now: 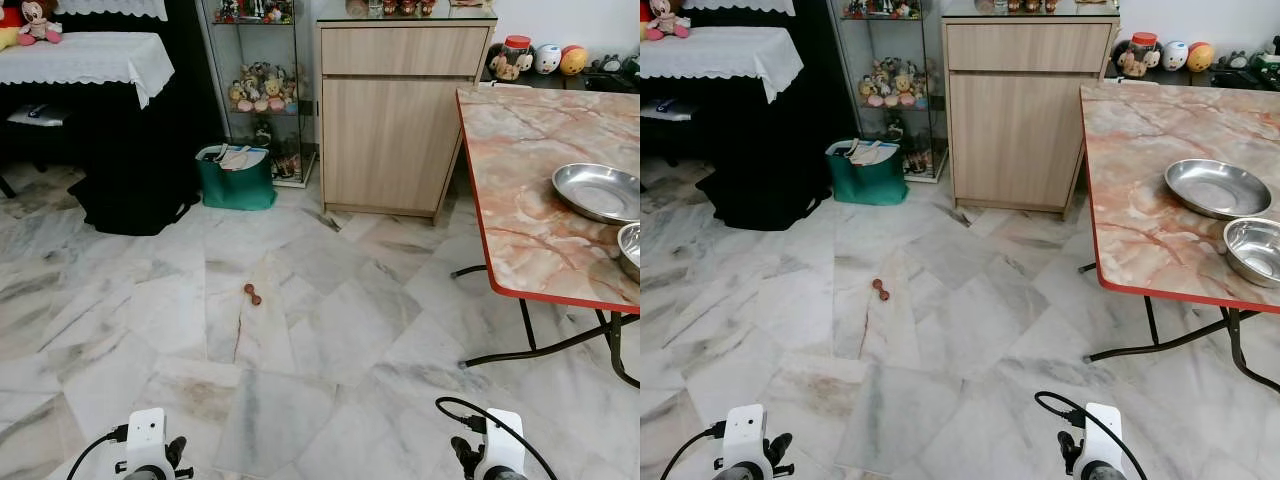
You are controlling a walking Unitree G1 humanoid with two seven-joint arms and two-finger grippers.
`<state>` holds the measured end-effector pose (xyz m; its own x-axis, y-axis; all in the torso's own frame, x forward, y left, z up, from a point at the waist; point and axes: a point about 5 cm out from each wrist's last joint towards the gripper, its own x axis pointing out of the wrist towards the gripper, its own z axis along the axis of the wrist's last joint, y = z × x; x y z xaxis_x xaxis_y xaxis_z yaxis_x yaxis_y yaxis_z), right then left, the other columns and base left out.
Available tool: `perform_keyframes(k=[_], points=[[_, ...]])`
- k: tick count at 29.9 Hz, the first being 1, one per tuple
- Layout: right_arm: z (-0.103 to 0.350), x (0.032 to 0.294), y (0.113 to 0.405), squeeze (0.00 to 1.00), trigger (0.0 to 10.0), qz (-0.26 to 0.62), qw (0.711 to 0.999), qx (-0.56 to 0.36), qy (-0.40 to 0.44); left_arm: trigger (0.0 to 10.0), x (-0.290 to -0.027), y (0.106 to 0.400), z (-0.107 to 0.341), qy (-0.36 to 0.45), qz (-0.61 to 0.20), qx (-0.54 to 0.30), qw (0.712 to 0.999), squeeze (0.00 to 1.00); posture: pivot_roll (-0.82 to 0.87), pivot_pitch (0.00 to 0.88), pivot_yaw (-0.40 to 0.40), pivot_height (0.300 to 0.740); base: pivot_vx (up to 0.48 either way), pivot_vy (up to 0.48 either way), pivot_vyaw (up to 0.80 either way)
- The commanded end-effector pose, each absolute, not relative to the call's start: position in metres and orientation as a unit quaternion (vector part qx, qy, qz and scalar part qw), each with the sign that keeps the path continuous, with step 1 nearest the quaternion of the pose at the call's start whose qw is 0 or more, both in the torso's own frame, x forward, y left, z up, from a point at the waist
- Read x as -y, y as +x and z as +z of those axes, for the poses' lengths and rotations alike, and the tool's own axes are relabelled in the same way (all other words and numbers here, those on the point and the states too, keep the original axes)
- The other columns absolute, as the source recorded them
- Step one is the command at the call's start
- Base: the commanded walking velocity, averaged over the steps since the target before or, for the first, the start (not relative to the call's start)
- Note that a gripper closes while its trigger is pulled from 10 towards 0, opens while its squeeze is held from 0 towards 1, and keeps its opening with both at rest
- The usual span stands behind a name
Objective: Setting the table
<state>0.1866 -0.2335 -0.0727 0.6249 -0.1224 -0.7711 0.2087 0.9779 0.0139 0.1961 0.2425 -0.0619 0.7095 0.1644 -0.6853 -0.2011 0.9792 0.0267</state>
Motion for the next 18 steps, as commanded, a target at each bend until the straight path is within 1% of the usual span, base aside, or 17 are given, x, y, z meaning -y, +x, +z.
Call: perform_keyframes(k=[1, 15, 17, 18], points=[[-0.072, 0.2344, 0.1874, 0.0, 10.0, -0.092, 0.9, -0.422, 0.05, 10.0, -0.2414, 0.1942, -0.0635, -0.028, 0.103, -0.372, 0.922, 0.0, -0.04, 0.0, 0.033, 0.74, 0.0, 0.0, 0.0], [-0.0745, 0.2363, 0.1821, 0.0, 10.0, -0.095, 0.895, -0.433, 0.051, 10.0, -0.2408, 0.1932, -0.0642, -0.025, 0.1, -0.374, 0.922, 0.0, -0.04, 0.0, 0.031, 0.74, 0.0, 0.0, -0.71], [-0.0751, 0.2359, 0.181, 0.0, 10.0, -0.095, 0.894, -0.434, 0.049, 10.0, -0.2421, 0.1931, -0.0639, -0.024, 0.101, -0.373, 0.922, 0.0, -0.03, 0.0, 0.028, 0.74, 0.0, 0.0, -0.61], [-0.0754, 0.2357, 0.1806, 0.0, 10.0, -0.096, 0.894, -0.435, 0.05, 10.0, -0.2425, 0.1931, -0.0638, -0.024, 0.101, -0.373, 0.922, 0.0, -0.03, 0.0, 0.031, 0.74, 0.0, 0.0, 0.0]])
